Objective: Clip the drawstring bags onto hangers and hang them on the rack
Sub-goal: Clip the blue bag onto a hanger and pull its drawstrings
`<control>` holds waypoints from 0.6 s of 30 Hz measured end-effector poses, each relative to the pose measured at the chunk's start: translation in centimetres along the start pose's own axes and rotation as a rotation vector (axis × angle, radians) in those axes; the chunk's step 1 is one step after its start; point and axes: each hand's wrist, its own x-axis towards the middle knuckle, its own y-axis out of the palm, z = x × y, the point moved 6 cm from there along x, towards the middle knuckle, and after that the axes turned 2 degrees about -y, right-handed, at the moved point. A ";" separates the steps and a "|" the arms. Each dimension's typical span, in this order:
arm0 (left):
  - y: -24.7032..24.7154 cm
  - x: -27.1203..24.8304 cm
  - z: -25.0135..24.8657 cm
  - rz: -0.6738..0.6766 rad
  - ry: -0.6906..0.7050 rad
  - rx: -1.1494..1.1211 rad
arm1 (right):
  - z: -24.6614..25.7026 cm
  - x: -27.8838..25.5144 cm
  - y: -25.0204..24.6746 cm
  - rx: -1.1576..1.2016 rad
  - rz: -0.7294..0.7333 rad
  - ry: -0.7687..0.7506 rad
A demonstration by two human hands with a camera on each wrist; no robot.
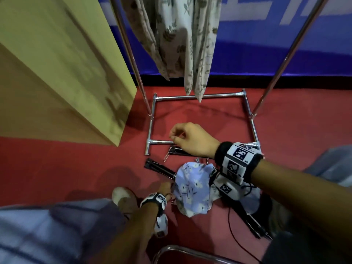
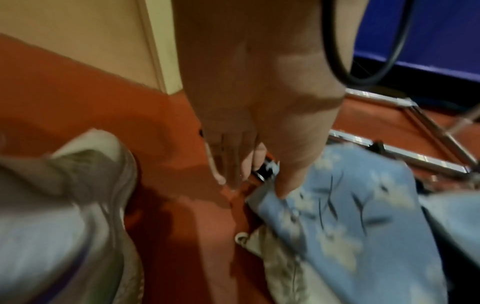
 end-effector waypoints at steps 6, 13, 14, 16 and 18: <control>4.2 0.9 -2.9 0.031 0.180 0.102 | -0.6 1.3 0.9 0.018 -0.004 0.033; 6.3 0.4 -4.9 -0.054 0.365 0.334 | -1.1 1.4 0.8 0.048 -0.029 0.041; 6.4 0.3 -5.0 -0.048 0.393 0.359 | -1.2 1.3 0.7 0.048 -0.029 0.048; 6.3 0.3 -5.1 -0.048 0.467 0.363 | -1.5 1.1 0.5 0.049 -0.030 0.057; 5.8 0.2 -5.1 -0.051 0.524 0.300 | -1.7 0.8 0.2 0.039 -0.026 0.065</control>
